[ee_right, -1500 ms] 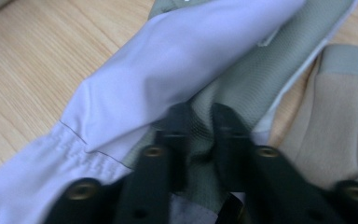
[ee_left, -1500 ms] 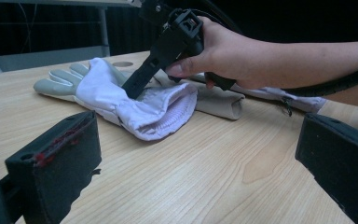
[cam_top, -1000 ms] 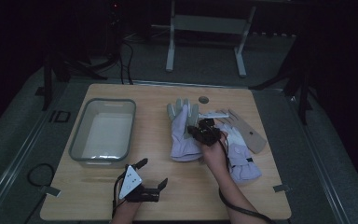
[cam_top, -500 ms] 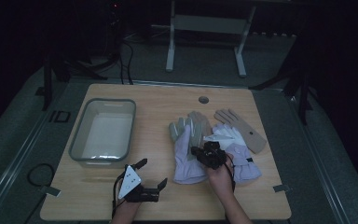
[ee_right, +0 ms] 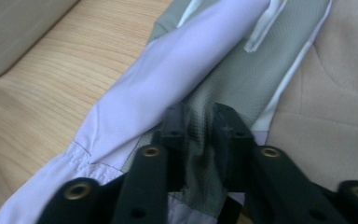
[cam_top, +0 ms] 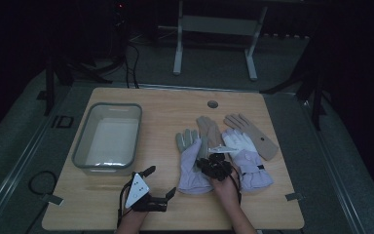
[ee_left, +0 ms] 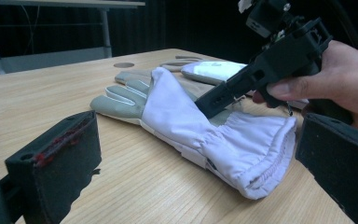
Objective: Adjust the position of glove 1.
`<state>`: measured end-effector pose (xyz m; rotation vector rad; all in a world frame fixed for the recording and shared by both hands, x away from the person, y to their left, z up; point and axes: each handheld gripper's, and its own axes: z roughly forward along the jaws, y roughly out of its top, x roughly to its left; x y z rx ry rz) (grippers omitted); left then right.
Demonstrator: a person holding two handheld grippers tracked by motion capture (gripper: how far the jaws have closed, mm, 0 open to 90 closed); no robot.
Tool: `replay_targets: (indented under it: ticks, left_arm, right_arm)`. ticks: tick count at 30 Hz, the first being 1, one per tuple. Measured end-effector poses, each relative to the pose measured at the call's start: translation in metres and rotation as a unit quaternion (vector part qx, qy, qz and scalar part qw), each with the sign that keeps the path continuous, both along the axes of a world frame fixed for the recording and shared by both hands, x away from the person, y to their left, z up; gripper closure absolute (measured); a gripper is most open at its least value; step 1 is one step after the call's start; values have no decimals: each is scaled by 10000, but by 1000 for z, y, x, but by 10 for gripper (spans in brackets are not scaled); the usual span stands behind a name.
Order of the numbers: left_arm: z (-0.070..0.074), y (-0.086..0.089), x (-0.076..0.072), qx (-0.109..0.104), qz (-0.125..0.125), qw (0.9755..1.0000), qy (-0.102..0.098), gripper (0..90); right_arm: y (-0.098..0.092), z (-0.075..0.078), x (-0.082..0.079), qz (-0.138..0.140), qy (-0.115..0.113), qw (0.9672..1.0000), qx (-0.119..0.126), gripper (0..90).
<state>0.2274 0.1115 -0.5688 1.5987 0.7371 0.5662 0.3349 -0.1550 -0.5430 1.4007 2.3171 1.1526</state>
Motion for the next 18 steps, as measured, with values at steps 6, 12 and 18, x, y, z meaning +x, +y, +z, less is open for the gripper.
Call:
replay_targets:
  ticks: [6, 12, 18]
  left_arm:
    - [0, 0, 0, -4, -13, 10000, 12, 0]
    - [0, 0, 0, -4, -23, 10000, 8, 0]
    - [0, 0, 0, -16, -23, 10000, 17, 0]
  right_arm:
    - [-7, 20, 2, 187, -284, 9990, -280, 549]
    - [-27, 45, 8, 382, -615, 9962, -484, 506]
    - [-49, 63, 13, 533, -788, 9930, -707, 504]
